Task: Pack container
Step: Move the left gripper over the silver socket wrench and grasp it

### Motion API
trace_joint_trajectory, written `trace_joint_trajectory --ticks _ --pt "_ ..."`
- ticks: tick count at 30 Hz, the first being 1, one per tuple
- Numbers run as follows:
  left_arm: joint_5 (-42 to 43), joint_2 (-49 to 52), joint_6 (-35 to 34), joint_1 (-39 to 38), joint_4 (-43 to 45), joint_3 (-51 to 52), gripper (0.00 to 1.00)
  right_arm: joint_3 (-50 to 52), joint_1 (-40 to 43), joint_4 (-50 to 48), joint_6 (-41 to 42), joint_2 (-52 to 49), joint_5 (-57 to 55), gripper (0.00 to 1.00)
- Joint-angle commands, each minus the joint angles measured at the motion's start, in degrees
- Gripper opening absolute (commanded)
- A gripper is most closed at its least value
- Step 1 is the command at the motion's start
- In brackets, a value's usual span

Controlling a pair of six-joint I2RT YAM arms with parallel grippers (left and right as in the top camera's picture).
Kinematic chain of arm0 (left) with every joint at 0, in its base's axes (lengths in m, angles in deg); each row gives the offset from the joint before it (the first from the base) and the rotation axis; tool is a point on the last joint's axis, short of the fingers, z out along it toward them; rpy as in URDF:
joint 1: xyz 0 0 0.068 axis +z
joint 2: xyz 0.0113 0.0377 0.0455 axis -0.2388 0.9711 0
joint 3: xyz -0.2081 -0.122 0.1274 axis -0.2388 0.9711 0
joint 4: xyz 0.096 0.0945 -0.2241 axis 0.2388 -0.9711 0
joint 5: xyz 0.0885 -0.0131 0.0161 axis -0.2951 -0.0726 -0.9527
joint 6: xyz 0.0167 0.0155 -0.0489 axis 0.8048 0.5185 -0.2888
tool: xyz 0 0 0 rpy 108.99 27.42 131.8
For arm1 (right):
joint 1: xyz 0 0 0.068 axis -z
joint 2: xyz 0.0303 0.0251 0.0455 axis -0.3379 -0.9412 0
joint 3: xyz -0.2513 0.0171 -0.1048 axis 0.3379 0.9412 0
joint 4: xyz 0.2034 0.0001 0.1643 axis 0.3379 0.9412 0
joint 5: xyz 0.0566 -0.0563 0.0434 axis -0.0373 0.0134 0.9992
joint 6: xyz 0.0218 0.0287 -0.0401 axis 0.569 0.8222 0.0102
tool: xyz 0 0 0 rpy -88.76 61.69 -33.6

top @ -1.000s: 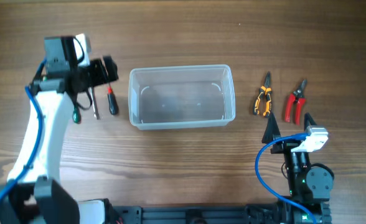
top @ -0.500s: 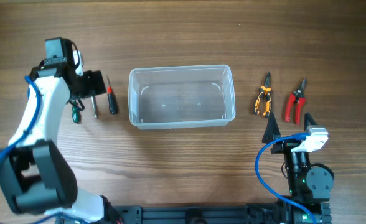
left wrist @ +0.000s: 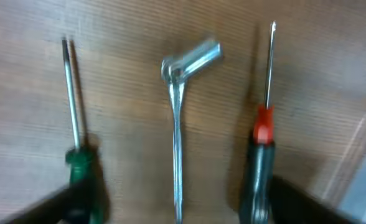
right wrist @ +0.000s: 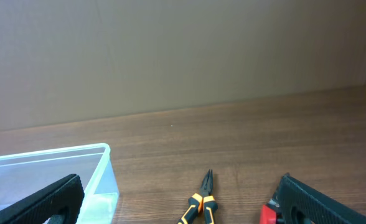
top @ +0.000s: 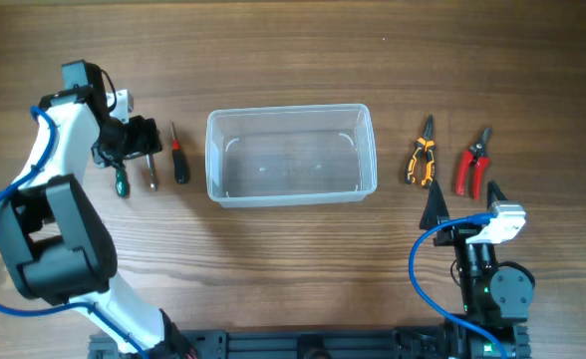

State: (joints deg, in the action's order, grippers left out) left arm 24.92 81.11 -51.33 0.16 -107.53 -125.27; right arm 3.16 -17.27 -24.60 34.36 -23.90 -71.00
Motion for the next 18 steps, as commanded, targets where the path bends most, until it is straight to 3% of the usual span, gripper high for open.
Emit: trace_joint_trajectory --ticks 1,5,8,15,18 --pt "0.7 0.9 1.5 0.0 1.9 -1.0 0.94 0.0 0.3 -0.2 -0.6 0.3 0.3 1.00" --pt "0.7 2.3 1.3 0.0 3.5 -1.0 0.82 0.0 0.3 -0.2 -0.6 0.3 0.3 1.00" --pt "0.7 4.4 1.3 0.0 3.3 -1.0 0.68 0.0 0.3 -0.2 -0.6 0.3 0.3 1.00" --pt "0.7 8.6 1.3 0.0 3.4 -1.0 0.52 0.0 0.3 -0.2 -0.6 0.3 0.3 1.00" --pt "0.7 9.2 -2.2 0.0 3.3 -0.8 0.32 0.0 0.3 -0.2 -0.6 0.3 0.3 1.00"
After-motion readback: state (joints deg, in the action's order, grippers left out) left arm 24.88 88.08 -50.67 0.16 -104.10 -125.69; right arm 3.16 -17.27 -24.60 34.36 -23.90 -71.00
